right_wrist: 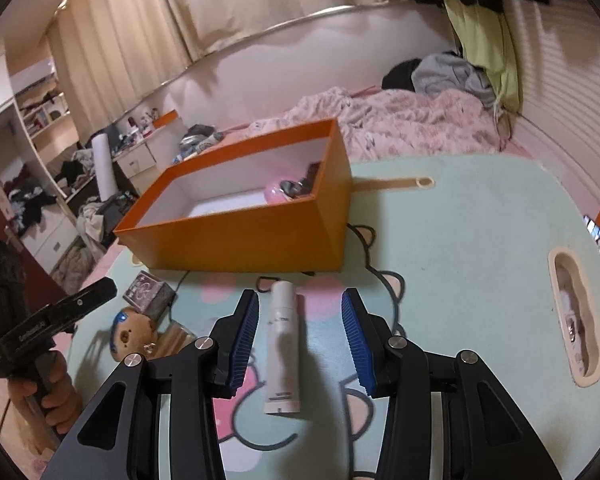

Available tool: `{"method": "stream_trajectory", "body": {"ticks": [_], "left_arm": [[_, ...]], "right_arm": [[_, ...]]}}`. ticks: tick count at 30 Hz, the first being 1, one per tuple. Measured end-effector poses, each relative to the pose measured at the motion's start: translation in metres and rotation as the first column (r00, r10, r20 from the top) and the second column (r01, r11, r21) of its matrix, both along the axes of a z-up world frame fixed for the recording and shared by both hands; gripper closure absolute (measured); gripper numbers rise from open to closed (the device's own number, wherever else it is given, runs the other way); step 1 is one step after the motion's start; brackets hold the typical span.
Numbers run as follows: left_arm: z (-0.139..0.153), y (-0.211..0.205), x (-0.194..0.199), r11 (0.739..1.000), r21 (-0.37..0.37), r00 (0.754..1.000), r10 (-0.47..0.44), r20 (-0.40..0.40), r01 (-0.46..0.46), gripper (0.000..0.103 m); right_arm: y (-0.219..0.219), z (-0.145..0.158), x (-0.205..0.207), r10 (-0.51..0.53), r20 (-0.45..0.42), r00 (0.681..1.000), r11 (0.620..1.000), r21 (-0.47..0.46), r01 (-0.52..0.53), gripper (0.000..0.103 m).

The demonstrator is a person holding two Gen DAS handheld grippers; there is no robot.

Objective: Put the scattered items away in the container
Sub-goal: 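Set the plush bear on the table beside the card box, open left gripper, then grasp the clear plastic bag in the box with the right gripper and lift out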

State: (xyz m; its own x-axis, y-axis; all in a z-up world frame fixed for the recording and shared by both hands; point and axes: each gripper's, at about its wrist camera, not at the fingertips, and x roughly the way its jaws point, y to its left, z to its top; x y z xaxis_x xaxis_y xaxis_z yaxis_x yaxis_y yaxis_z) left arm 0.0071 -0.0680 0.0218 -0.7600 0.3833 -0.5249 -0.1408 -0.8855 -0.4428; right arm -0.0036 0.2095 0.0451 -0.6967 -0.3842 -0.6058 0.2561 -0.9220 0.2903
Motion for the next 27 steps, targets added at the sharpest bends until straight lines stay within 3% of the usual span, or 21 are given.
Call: {"method": "stream_trajectory", "body": {"ticks": [2,5,10,15,19,23,25,27], "left_arm": [[-0.001,0.003,0.0,1.0,-0.015,1.0,0.011,-0.005,-0.011,0.044],[-0.004,0.007,-0.001,1.0,-0.029,1.0,-0.009,0.019,0.009,0.044],[-0.005,0.0,0.005,1.0,-0.006,1.0,-0.005,-0.01,0.005,0.044],[-0.008,-0.01,0.003,0.998,0.057,1.0,-0.008,0.002,0.008,0.044],[-0.011,-0.015,0.002,0.995,0.097,1.0,-0.018,0.009,0.017,0.044],[-0.01,-0.014,0.002,0.994,0.102,1.0,-0.025,0.008,0.024,0.044],[-0.009,-0.012,0.003,0.995,0.097,1.0,-0.031,-0.004,0.031,0.044],[-0.009,-0.012,0.004,0.996,0.09,1.0,-0.028,-0.006,0.028,0.044]], "right_arm": [[-0.012,0.018,-0.003,0.032,-0.008,0.999,0.999,-0.018,-0.032,0.061],[-0.043,0.047,-0.023,0.072,0.031,0.997,0.996,0.045,-0.073,0.053],[-0.088,0.053,-0.091,0.096,0.22,0.971,0.984,0.126,-0.126,0.05],[-0.121,0.02,-0.149,0.07,0.445,0.893,0.96,0.213,-0.181,0.05],[-0.126,0.002,-0.165,0.06,0.513,0.856,0.955,0.219,-0.198,0.05],[-0.136,-0.02,-0.173,0.104,0.625,0.773,0.945,0.181,-0.273,0.05],[-0.14,-0.02,-0.171,0.094,0.609,0.788,0.929,0.232,-0.29,0.068],[-0.14,-0.019,-0.17,0.057,0.597,0.8,0.921,0.277,-0.273,0.08]]}}
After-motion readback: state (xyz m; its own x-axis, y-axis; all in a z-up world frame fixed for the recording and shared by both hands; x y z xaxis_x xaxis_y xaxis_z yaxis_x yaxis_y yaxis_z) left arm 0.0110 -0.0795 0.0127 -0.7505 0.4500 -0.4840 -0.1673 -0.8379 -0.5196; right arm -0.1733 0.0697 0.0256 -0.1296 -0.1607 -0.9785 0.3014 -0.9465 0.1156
